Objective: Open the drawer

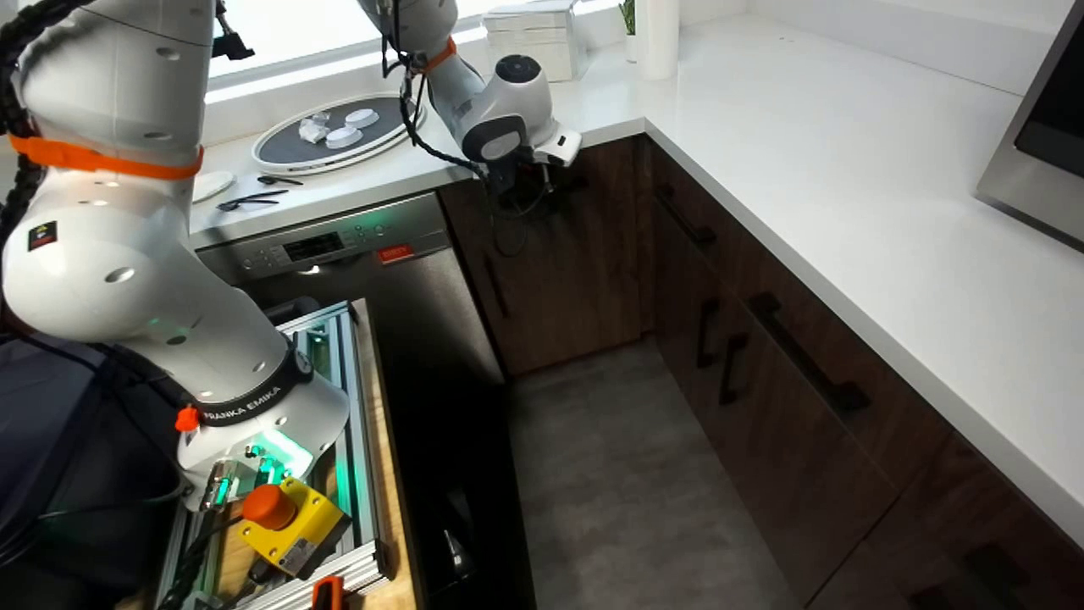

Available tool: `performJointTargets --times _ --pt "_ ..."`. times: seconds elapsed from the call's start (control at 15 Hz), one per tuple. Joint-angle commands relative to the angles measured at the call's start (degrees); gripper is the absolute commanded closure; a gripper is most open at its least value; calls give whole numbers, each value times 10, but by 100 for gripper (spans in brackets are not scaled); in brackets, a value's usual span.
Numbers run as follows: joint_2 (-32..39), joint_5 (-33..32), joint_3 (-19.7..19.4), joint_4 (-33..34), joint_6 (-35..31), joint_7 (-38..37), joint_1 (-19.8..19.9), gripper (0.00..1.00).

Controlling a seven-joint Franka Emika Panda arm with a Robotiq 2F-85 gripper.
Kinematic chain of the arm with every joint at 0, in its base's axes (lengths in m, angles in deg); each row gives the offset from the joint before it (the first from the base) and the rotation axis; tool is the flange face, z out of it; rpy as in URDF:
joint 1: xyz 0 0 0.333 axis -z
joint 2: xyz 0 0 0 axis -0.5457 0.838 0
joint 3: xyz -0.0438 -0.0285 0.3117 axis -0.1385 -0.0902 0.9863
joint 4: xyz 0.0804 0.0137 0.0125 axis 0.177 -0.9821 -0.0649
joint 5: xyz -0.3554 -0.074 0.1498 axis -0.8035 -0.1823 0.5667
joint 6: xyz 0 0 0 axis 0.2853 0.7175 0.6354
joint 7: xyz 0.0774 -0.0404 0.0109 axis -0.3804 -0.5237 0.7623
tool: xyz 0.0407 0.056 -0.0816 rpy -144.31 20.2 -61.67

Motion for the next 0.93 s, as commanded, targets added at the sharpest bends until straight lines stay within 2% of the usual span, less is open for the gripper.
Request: performJointTargets --times 0.0,0.33,0.67,0.87 --pt "49 -13 31 29 -27 20 26 0" --pt "93 -23 52 58 -41 31 44 0" --pt "120 -35 57 77 -34 30 50 0" --pt "126 -41 40 80 -26 21 37 0"
